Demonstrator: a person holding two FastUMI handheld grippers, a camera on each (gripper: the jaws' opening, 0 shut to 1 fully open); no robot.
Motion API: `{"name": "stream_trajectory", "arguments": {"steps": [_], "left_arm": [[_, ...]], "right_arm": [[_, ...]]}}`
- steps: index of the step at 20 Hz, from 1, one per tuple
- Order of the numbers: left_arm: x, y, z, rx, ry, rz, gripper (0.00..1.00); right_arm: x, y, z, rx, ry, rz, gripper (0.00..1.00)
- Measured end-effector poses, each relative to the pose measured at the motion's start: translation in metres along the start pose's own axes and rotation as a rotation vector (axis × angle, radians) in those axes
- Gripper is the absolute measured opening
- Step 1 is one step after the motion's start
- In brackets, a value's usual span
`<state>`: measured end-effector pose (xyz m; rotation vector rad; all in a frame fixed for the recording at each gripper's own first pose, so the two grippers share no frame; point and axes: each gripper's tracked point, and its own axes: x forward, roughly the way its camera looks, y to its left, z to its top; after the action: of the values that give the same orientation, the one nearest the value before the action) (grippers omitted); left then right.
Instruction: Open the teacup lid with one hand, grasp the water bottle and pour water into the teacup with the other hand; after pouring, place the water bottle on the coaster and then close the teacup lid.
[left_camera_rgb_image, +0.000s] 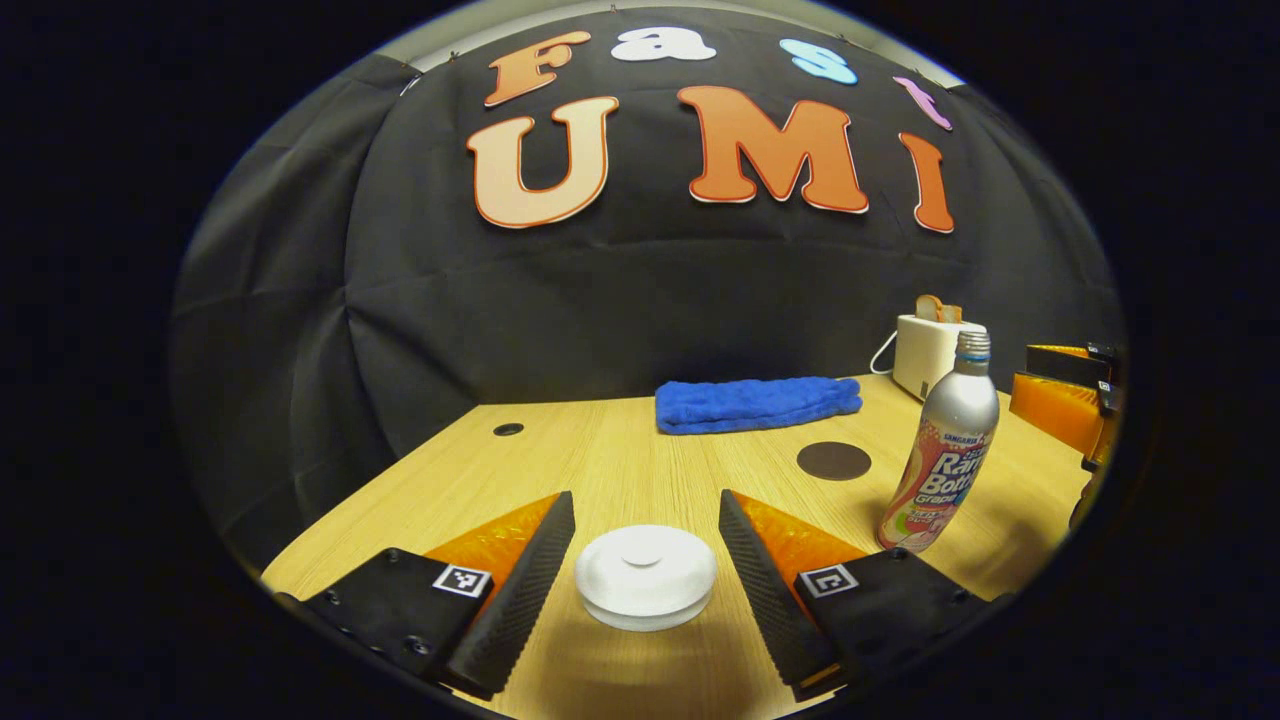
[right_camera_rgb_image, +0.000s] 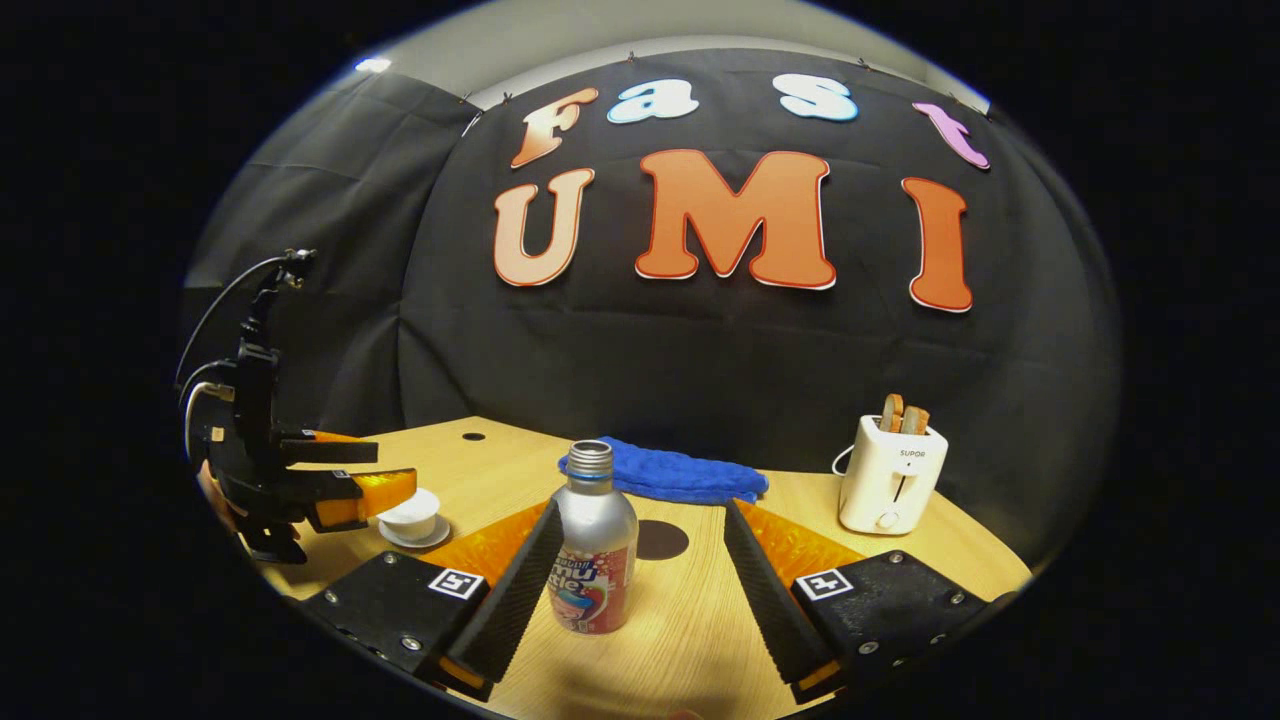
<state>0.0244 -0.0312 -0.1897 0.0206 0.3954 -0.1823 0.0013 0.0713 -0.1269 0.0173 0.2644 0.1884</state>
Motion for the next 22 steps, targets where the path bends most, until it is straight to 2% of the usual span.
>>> {"name": "stream_trajectory", "arguments": {"steps": [1,2,4,8,9,10,12,13,15,16,17,18,19,20,21,22], "left_arm": [[0.003,-0.001,-0.006,0.004,0.022,0.003,0.90],[0.006,0.000,-0.011,0.008,0.031,0.004,0.93],[0.011,-0.003,-0.015,0.007,0.042,0.004,0.93],[0.016,-0.001,-0.022,0.006,0.072,0.007,0.80],[0.019,-0.002,-0.024,0.005,0.080,0.005,0.80],[0.022,-0.003,-0.026,0.001,0.088,0.001,0.72],[0.025,-0.002,-0.028,0.005,0.092,0.013,0.70],[0.025,-0.002,-0.027,0.006,0.087,0.013,0.63],[0.027,-0.001,-0.026,0.007,0.087,0.018,0.55],[0.027,-0.002,-0.027,0.012,0.091,0.019,0.48],[0.028,-0.002,-0.027,0.009,0.089,0.020,0.48],[0.030,0.002,-0.024,0.009,0.074,0.036,0.53],[0.030,0.003,-0.021,-0.003,0.064,0.038,0.30],[0.029,0.002,-0.024,0.002,0.070,0.037,0.29],[0.030,0.004,-0.024,-0.005,0.065,0.037,0.34],[0.030,0.002,-0.021,-0.013,0.053,0.031,0.30]], "right_arm": [[0.002,0.002,-0.004,0.000,0.008,0.008,0.98],[0.004,0.004,-0.006,0.000,0.017,0.015,0.98],[0.007,0.007,-0.012,0.001,0.031,0.030,0.98],[0.014,0.013,-0.022,-0.002,0.054,0.051,0.98],[0.015,0.013,-0.025,-0.003,0.059,0.054,0.98],[0.017,0.014,-0.027,-0.004,0.065,0.056,0.98],[0.019,0.016,-0.030,-0.003,0.073,0.066,0.98],[0.020,0.016,-0.032,-0.005,0.077,0.070,0.98],[0.021,0.018,-0.035,-0.008,0.082,0.076,0.98],[0.023,0.018,-0.035,-0.009,0.084,0.077,0.98],[0.024,0.018,-0.035,-0.007,0.085,0.080,0.98],[0.024,0.019,-0.036,-0.006,0.087,0.081,0.97],[0.025,0.019,-0.037,-0.005,0.088,0.082,0.97],[0.025,0.019,-0.037,-0.006,0.089,0.083,0.97],[0.026,0.019,-0.037,-0.007,0.091,0.084,0.97],[0.026,0.020,-0.039,-0.011,0.095,0.085,0.97]]}}
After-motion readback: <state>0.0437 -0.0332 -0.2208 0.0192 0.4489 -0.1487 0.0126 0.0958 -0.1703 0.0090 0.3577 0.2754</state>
